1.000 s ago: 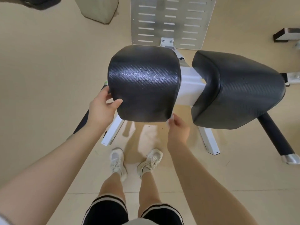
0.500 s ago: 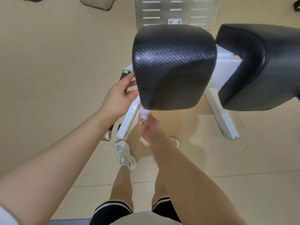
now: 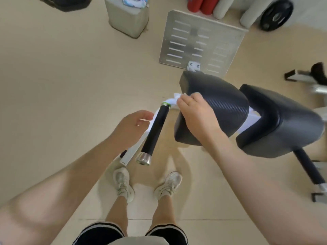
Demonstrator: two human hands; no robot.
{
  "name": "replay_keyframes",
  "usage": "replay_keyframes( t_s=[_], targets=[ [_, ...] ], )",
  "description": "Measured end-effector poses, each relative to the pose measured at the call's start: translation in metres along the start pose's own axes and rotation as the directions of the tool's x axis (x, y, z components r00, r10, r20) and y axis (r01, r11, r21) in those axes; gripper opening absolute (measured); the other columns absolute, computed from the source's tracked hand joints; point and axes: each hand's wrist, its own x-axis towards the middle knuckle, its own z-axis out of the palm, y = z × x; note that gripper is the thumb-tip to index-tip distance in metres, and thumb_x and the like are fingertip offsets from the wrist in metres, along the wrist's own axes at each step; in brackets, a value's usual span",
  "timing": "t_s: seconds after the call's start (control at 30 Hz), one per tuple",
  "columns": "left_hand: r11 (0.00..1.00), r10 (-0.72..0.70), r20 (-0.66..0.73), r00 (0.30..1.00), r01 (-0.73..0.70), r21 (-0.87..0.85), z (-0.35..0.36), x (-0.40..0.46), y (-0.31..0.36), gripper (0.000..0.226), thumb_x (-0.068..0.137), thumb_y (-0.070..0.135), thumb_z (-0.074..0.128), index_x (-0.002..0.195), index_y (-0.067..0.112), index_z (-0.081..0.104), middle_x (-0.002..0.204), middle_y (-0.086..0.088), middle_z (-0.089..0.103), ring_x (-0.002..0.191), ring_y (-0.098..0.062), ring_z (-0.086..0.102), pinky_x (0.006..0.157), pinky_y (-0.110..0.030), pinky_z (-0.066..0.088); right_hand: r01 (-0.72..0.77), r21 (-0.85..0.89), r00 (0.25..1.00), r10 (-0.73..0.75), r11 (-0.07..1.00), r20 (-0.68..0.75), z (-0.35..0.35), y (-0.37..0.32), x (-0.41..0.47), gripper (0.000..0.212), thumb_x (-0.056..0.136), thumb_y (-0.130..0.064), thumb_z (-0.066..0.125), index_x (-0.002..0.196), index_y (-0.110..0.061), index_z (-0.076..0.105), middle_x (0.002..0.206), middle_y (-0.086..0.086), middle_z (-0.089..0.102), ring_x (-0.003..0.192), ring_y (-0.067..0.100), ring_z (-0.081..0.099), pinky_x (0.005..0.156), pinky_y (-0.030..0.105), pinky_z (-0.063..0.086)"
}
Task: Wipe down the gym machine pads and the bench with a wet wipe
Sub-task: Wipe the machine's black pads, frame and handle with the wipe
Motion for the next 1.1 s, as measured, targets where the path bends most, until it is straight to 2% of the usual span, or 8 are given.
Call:
replay_keyframes(
  t_s=[0.13, 0.23, 0.37, 0.47, 0.53, 0.77, 0.93, 1.1],
  targets=[
    [0.983, -0.143, 0.024, 0.989, 0.140, 0.116, 0.001, -0.005, -0.014, 0.022, 0.093, 0.020, 0.045, 0.109, 0.025, 0.059, 0.107, 0.008, 0.059, 0.098, -0.014, 0.057, 0.081, -0.023, 0.041, 0.170, -0.340, 0.955, -0.070, 0.925, 0.289, 0.001, -0.009, 0.016, 0.014, 0.069, 0.000, 0.056, 0.076, -0.005, 0.067, 0.072, 0.008, 0.064, 0.073, 0.025, 0.056, 0.059, 0.027, 0.042],
    [0.971, -0.205, 0.044, 0.978, 0.198, 0.133, 0.005, -0.006, -0.032, 0.024, 0.092, 0.022, 0.044, 0.106, 0.035, 0.057, 0.110, 0.009, 0.060, 0.096, -0.012, 0.056, 0.085, -0.024, 0.041, 0.240, -0.185, 0.896, -0.144, 0.953, 0.420, 0.022, -0.035, -0.013, 0.031, 0.058, -0.003, 0.033, 0.048, -0.006, 0.062, 0.052, 0.007, 0.057, 0.052, 0.024, 0.054, 0.044, 0.019, 0.038],
    [0.971, -0.233, 0.150, 0.961, 0.222, 0.085, 0.009, -0.009, -0.046, 0.037, 0.094, 0.015, 0.045, 0.130, 0.019, 0.050, 0.120, 0.006, 0.057, 0.098, -0.010, 0.055, 0.083, -0.018, 0.037, 0.098, -0.008, 0.812, -0.075, 0.995, 0.579, 0.043, -0.043, -0.054, 0.036, 0.080, 0.011, 0.040, 0.108, 0.000, 0.060, 0.098, 0.013, 0.061, 0.097, 0.028, 0.050, 0.076, 0.032, 0.045],
    [0.973, -0.227, 0.191, 0.955, 0.228, 0.015, 0.008, -0.013, -0.050, 0.035, 0.094, 0.017, 0.047, 0.128, 0.025, 0.052, 0.102, 0.014, 0.062, 0.085, -0.005, 0.060, 0.074, -0.013, 0.043, -0.298, 0.378, 0.942, 0.206, 0.876, 0.265, 0.037, -0.040, -0.029, 0.024, 0.090, -0.003, 0.050, 0.106, -0.009, 0.067, 0.067, -0.002, 0.055, 0.072, 0.022, 0.048, 0.072, 0.029, 0.046],
    [0.980, -0.194, 0.210, 0.958, 0.200, -0.008, 0.005, -0.013, -0.050, 0.033, 0.094, 0.015, 0.049, 0.125, 0.025, 0.054, 0.093, 0.018, 0.060, 0.086, -0.005, 0.060, 0.081, -0.017, 0.046, -0.310, 0.553, 0.944, 0.321, 0.774, 0.079, 0.033, -0.043, 0.001, 0.021, 0.090, -0.008, 0.052, 0.100, -0.008, 0.070, 0.067, -0.005, 0.061, 0.070, 0.021, 0.053, 0.071, 0.020, 0.040],
    [0.946, -0.239, 0.253, 0.938, 0.284, -0.157, 0.002, -0.010, -0.062, 0.039, 0.094, 0.007, 0.042, 0.125, 0.027, 0.055, 0.101, 0.002, 0.065, 0.082, -0.014, 0.061, 0.083, -0.025, 0.048, -0.494, 0.297, 0.818, 0.321, 0.817, 0.478, 0.076, -0.041, 0.046, 0.030, 0.087, 0.002, 0.041, 0.106, -0.001, 0.064, 0.105, 0.017, 0.063, 0.099, 0.033, 0.057, 0.082, 0.034, 0.044],
    [0.808, -0.366, 0.283, 0.887, 0.453, -0.376, -0.006, -0.009, -0.060, 0.026, 0.092, 0.010, 0.042, 0.106, 0.013, 0.065, 0.096, -0.003, 0.070, 0.072, -0.014, 0.067, 0.065, -0.025, 0.051, -0.176, 0.553, 0.984, 0.132, 0.814, 0.118, 0.062, -0.070, -0.017, 0.022, 0.073, 0.012, 0.052, 0.081, 0.003, 0.070, 0.082, 0.017, 0.071, 0.077, 0.030, 0.067, 0.076, 0.024, 0.047],
    [0.844, -0.356, 0.302, 0.884, 0.443, -0.301, -0.008, -0.011, -0.053, 0.041, 0.092, 0.001, 0.033, 0.122, 0.015, 0.057, 0.108, -0.007, 0.066, 0.075, -0.015, 0.064, 0.069, -0.022, 0.053, -0.110, 0.796, 0.990, -0.003, 0.596, 0.139, 0.039, -0.084, -0.044, 0.018, 0.078, 0.006, 0.057, 0.082, -0.003, 0.072, 0.084, 0.004, 0.072, 0.086, 0.001, 0.060, 0.075, 0.009, 0.045]
  ],
)
